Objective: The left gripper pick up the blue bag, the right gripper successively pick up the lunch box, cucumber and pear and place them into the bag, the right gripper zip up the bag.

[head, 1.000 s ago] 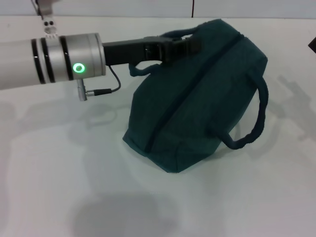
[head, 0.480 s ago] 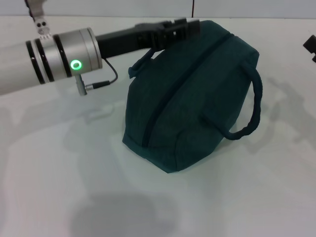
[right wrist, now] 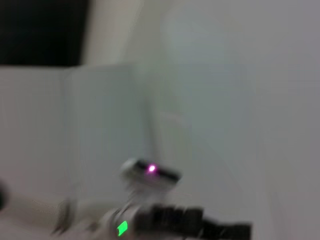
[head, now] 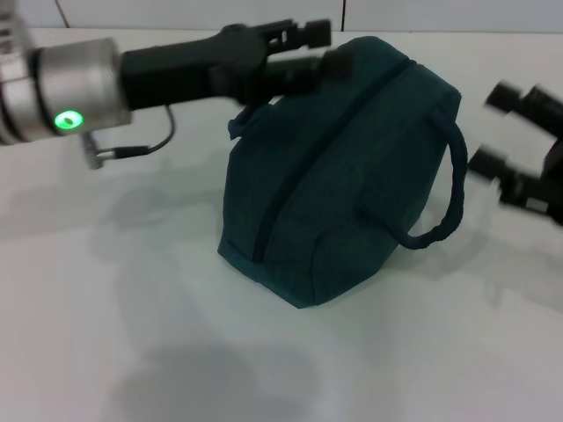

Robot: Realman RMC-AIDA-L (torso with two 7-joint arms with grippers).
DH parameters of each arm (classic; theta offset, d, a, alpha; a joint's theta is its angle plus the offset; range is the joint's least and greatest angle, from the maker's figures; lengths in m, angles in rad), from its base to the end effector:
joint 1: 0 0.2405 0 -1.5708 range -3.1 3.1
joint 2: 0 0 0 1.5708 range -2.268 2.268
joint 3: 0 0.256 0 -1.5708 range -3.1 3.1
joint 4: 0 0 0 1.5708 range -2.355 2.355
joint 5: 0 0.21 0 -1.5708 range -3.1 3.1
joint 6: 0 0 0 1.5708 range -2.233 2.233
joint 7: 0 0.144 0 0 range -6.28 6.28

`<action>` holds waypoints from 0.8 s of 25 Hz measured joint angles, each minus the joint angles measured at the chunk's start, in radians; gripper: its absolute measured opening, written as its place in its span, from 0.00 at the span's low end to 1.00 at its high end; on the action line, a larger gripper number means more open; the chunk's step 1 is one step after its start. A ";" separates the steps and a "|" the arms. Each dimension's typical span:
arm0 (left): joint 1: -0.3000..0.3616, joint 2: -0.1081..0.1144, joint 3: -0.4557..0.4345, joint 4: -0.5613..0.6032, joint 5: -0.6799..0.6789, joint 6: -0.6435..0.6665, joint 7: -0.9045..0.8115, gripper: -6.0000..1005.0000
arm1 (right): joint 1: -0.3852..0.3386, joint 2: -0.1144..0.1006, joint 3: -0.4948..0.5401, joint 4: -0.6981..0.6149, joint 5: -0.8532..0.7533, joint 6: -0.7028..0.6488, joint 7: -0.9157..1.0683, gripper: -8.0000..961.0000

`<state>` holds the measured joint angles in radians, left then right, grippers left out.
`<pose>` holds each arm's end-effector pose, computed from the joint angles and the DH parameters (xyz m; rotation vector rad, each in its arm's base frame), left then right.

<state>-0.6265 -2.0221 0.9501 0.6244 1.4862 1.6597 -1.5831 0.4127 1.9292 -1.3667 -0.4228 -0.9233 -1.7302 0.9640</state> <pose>-0.1743 0.3544 0.0230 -2.7507 -0.6183 -1.2618 0.2401 0.2959 0.0286 -2.4708 0.2113 1.3731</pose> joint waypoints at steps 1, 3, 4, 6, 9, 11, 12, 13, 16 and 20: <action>0.018 0.009 0.000 0.015 0.000 0.033 0.021 0.74 | 0.001 -0.001 0.000 -0.029 -0.052 -0.011 0.000 0.88; 0.060 0.025 0.002 0.043 0.003 0.098 0.064 0.75 | 0.002 0.000 0.000 -0.074 -0.121 -0.022 0.001 0.88; 0.081 0.031 0.002 0.058 0.008 0.124 0.079 0.75 | 0.002 0.004 0.000 -0.099 -0.161 -0.027 0.003 0.88; 0.132 0.045 0.000 0.088 0.029 0.177 0.112 0.75 | 0.002 0.012 -0.001 -0.131 -0.221 -0.032 0.005 0.88; 0.196 0.056 -0.002 0.103 0.058 0.226 0.175 0.75 | 0.003 0.028 -0.001 -0.156 -0.303 -0.035 0.007 0.88; 0.230 0.062 -0.002 0.099 0.072 0.250 0.211 0.75 | 0.003 0.042 -0.001 -0.157 -0.351 -0.031 0.005 0.88; 0.253 0.063 -0.001 0.097 0.084 0.262 0.229 0.75 | 0.003 0.046 -0.001 -0.157 -0.366 -0.027 0.004 0.88; 0.272 0.063 0.000 0.096 0.097 0.269 0.243 0.75 | 0.003 0.054 0.000 -0.153 -0.385 -0.017 -0.001 0.88; 0.324 0.048 -0.002 0.086 0.153 0.274 0.291 0.75 | -0.003 0.075 -0.001 -0.142 -0.413 0.012 -0.021 0.88; 0.362 0.035 -0.005 0.020 0.178 0.271 0.395 0.75 | -0.005 0.083 -0.014 -0.124 -0.427 0.032 -0.039 0.88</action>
<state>-0.2644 -1.9875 0.9455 0.6448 1.6640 1.9308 -1.1883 0.4076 2.0122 -1.3811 -0.5468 -1.3502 -1.6986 0.9246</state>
